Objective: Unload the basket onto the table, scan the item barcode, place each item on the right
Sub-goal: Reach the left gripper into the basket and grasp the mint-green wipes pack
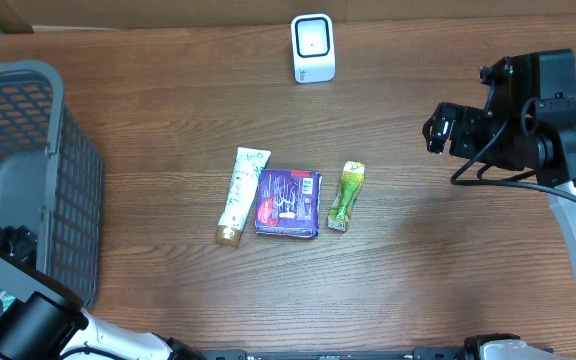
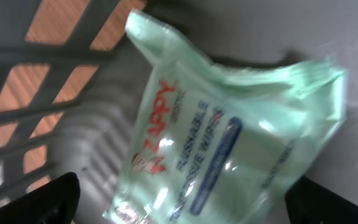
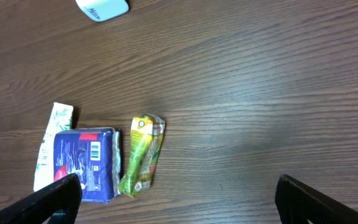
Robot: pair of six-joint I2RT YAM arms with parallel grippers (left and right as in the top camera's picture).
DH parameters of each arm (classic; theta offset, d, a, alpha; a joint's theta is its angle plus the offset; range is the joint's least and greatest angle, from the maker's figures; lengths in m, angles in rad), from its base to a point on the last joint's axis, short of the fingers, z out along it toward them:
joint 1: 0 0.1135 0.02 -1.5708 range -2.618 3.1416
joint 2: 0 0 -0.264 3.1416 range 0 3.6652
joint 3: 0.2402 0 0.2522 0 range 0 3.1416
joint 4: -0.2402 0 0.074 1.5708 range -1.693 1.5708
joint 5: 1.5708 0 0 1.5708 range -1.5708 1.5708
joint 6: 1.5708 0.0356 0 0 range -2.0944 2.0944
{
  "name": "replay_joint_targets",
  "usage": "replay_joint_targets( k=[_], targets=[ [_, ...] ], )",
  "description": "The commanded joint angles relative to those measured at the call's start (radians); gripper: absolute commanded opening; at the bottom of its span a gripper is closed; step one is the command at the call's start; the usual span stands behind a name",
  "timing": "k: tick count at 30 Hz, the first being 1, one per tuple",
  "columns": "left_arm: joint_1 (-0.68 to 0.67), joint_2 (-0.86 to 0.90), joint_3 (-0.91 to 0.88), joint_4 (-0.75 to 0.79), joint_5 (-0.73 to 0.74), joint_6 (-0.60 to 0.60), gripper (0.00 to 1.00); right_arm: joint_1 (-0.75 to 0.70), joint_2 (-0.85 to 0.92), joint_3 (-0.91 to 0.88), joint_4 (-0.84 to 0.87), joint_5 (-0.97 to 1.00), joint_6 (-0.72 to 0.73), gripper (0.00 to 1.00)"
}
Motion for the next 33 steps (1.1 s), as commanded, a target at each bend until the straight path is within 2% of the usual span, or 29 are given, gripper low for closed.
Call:
replay_joint_targets(
  k=[1,3,4,5,7,9,12,13,20,24,33],
  targets=[
    [0.003,0.005,-0.054,0.032,0.068,0.019,0.94,0.004,0.003,0.021,0.003,0.009,-0.001,1.0],
    [0.006,0.005,-0.078,0.06,0.068,0.019,0.85,0.004,0.003,0.021,0.003,0.009,-0.001,1.0],
    [0.007,0.005,-0.091,0.075,0.068,0.018,0.76,0.004,0.003,0.021,0.003,0.009,-0.001,1.0],
    [0.006,0.005,-0.105,0.09,0.072,0.018,0.51,0.004,0.003,0.021,0.003,0.009,-0.001,1.0],
    [0.006,0.005,-0.123,0.108,0.082,0.009,0.28,0.004,0.003,0.021,0.003,0.009,-0.001,1.0],
    [0.003,0.005,-0.131,0.121,0.106,-0.002,0.17,0.004,0.003,0.021,0.003,0.009,-0.001,1.0],
    [0.003,0.005,-0.131,0.127,0.158,-0.005,0.11,0.004,0.003,0.021,0.003,0.009,-0.001,1.0],
    [0.003,0.005,-0.131,0.127,0.178,-0.005,0.06,0.004,0.003,0.021,0.003,0.009,-0.001,1.0],
    [-0.023,0.005,-0.118,0.132,0.35,-0.005,0.04,0.004,0.003,0.021,0.003,0.009,-0.001,1.0],
    [-0.078,0.001,-0.029,0.079,0.397,-0.019,0.04,0.004,0.003,0.021,0.003,0.009,-0.001,1.0],
    [-0.206,-0.005,0.477,-0.226,0.397,-0.038,0.04,0.004,0.003,0.021,0.01,0.009,-0.001,1.0]
  ],
)
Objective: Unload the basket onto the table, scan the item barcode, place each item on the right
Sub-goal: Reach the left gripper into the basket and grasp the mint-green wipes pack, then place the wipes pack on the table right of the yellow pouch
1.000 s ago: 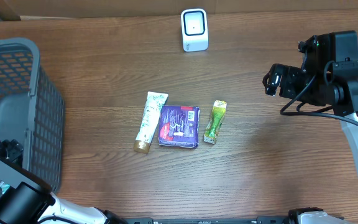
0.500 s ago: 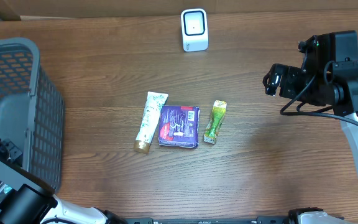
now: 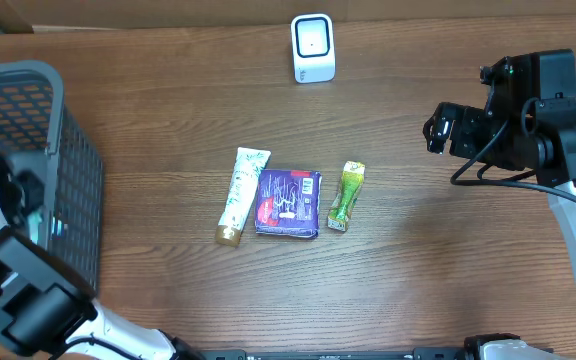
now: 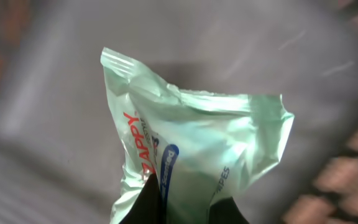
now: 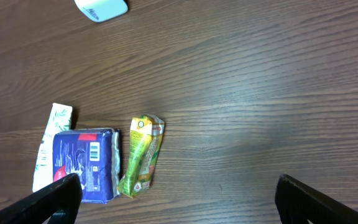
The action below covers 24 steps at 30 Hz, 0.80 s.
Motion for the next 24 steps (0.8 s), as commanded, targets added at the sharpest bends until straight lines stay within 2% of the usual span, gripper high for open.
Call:
replay_joint_targets(
  k=[1,6,8,12,14,16,21,24],
  targets=[
    [-0.035,-0.019,0.26,-0.091,0.043,-0.034,0.04,0.004,0.003,0.021,0.008,0.006,-0.001,1.0],
    [-0.085,-0.02,0.626,-0.295,0.08,-0.101,0.04,0.004,0.003,0.021,0.008,0.006,-0.001,1.0],
    [-0.11,-0.025,0.768,-0.372,0.167,-0.132,0.04,0.004,0.003,0.021,0.01,0.006,-0.001,1.0],
    [-0.183,-0.049,0.928,-0.481,0.409,-0.129,0.04,0.004,0.003,0.021,0.016,0.006,-0.001,1.0],
    [-0.26,-0.071,0.948,-0.531,0.486,-0.112,0.04,0.004,0.003,0.021,0.02,0.006,-0.001,1.0],
    [-0.329,-0.076,0.948,-0.574,0.487,-0.11,0.04,0.004,0.003,0.021,0.027,0.006,-0.001,1.0],
    [-0.586,-0.056,0.901,-0.681,0.405,-0.112,0.04,0.004,0.003,0.021,0.043,0.006,-0.001,1.0],
    [-0.75,-0.04,0.818,-0.657,0.354,-0.137,0.05,0.0,0.003,0.021,0.043,0.023,0.001,0.99]
  ],
)
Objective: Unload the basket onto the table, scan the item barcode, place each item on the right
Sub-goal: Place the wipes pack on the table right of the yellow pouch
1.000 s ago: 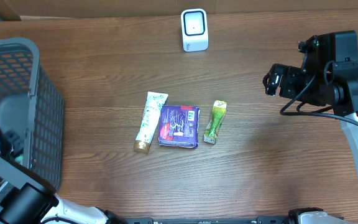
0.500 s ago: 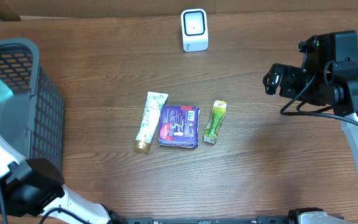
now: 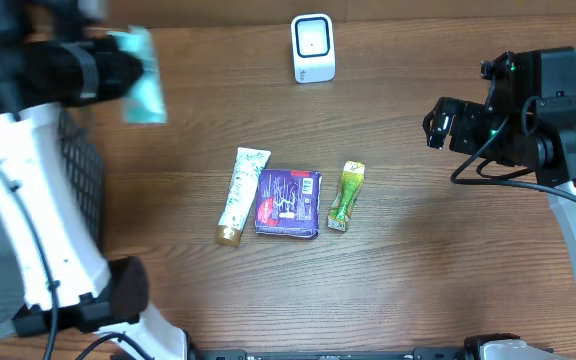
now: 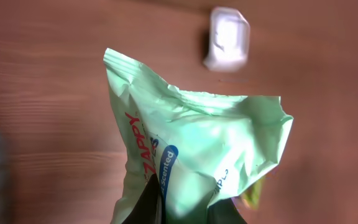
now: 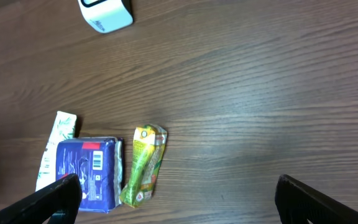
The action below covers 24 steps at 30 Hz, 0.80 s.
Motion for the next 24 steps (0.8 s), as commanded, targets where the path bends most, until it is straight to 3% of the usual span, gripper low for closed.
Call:
replay_joint_targets(
  k=[1,6,13,19,24],
  targets=[
    [-0.167,0.029,-0.092,0.037,-0.053,-0.05,0.04,-0.005,0.003,0.021,0.005,0.031,0.006,0.98],
    [-0.4,0.039,-0.305,0.231,-0.132,-0.163,0.04,-0.09,-0.006,0.039,-0.007,0.033,0.058,0.98],
    [-0.624,0.039,-0.622,0.542,-0.174,-0.371,0.04,-0.32,-0.034,0.079,-0.037,-0.063,0.06,0.98],
    [-0.791,0.039,-0.8,0.826,-0.171,-0.395,0.04,-0.411,-0.031,0.078,-0.079,-0.098,0.055,0.98],
    [-0.902,0.044,-0.905,0.991,-0.255,-0.402,0.04,-0.412,-0.031,0.078,-0.09,-0.098,0.052,0.99]
  ],
)
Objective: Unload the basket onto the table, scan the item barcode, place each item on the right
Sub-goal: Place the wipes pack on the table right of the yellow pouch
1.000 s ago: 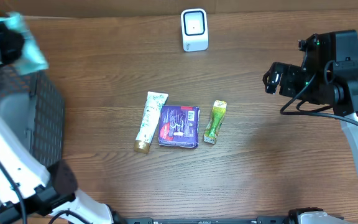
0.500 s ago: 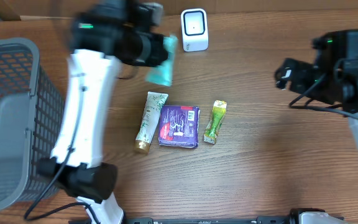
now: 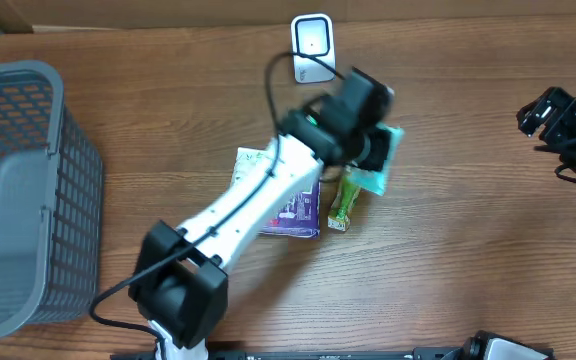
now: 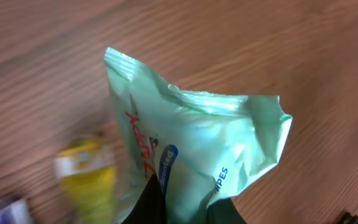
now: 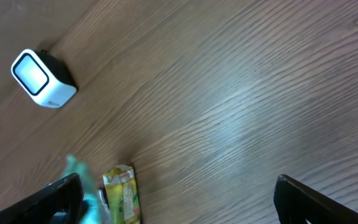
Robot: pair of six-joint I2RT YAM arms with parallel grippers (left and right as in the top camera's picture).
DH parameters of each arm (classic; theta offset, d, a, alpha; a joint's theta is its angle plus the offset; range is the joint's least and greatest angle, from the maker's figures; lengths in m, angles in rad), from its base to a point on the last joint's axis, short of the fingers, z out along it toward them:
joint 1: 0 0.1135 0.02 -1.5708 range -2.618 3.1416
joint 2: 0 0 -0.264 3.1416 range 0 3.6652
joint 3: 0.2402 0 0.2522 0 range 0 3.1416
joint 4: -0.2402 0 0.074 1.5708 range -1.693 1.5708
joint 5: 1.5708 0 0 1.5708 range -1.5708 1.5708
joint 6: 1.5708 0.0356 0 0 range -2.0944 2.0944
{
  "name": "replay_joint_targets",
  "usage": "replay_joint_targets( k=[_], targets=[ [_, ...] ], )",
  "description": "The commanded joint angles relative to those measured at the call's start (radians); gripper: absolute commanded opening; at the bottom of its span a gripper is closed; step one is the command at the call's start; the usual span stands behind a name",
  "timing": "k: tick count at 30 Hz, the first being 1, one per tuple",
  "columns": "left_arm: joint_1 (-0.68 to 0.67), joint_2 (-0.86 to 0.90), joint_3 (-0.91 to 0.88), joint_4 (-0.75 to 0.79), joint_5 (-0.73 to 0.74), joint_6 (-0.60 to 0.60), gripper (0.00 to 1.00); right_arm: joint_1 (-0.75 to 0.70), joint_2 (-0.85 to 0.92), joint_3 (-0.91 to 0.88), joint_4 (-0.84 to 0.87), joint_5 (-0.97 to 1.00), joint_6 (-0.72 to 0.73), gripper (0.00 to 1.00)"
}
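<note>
A pale green pack of wipes hangs above the table with my left gripper shut on its lower edge. In the overhead view the pack is just right of the table's middle, below the white scanner at the far edge. The left gripper is over the yellow-green sachet. My right gripper is open and holds nothing, at the far right of the table. Its view shows the scanner and the sachet.
A purple pack and a white tube lie beside the sachet, partly under my left arm. A grey mesh basket stands at the left edge. Bare wood lies between the sachet and my right gripper.
My left gripper, still shut on the wipes pack, was at the far left beside the basket and is now over the table's middle by the sachet. My right gripper has moved further right.
My left gripper was open over the wipes pack inside the basket. Then it was shut on the pack there. Then it held the pack above the table beside the basket, and now over the middle, below the scanner. The right gripper stayed open throughout.
</note>
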Motion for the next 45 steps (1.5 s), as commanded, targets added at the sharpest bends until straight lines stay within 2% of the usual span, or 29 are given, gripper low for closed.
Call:
replay_joint_targets(
  k=[1,4,12,18,23,24,25,27,28,29,36,45],
  targets=[
    [-0.066,0.001,-0.072,0.053,-0.106,-0.053,0.04,-0.001,-0.021,0.029,-0.002,-0.017,-0.003,0.99],
    [-0.099,0.027,-0.12,0.085,-0.187,-0.103,0.04,-0.001,-0.021,0.029,-0.004,-0.017,-0.003,0.99],
    [-0.122,0.163,-0.133,0.086,-0.216,-0.105,0.04,-0.001,-0.021,0.029,-0.014,-0.017,-0.004,0.99],
    [-0.077,0.189,-0.133,0.001,-0.288,-0.188,0.04,-0.001,-0.021,0.029,-0.014,-0.016,-0.008,1.0],
    [-0.027,0.189,-0.13,0.012,-0.283,-0.187,0.04,-0.001,-0.016,0.029,-0.014,-0.016,-0.007,1.0],
    [-0.021,0.189,-0.123,0.023,-0.262,-0.162,0.11,-0.001,-0.013,0.029,-0.014,-0.016,-0.007,1.0],
    [-0.014,0.189,-0.108,0.023,-0.23,-0.119,0.25,-0.001,-0.008,0.029,-0.015,-0.016,-0.007,1.0],
    [-0.003,0.189,-0.065,0.011,-0.177,-0.039,0.77,-0.001,0.002,0.029,-0.021,-0.017,-0.007,1.0],
    [0.0,0.189,-0.031,-0.01,-0.161,-0.006,0.97,-0.001,0.006,0.029,-0.025,-0.017,-0.007,1.0],
    [0.003,0.189,0.01,-0.041,-0.161,0.012,1.0,-0.001,0.011,0.029,-0.029,-0.017,-0.007,1.0],
    [0.058,0.189,0.438,-0.374,-0.172,0.089,1.0,0.016,0.032,0.029,-0.049,-0.019,-0.026,1.0],
    [0.187,0.188,0.95,-0.756,-0.172,0.136,1.0,0.153,0.078,-0.055,-0.047,-0.042,-0.1,1.0]
  ],
)
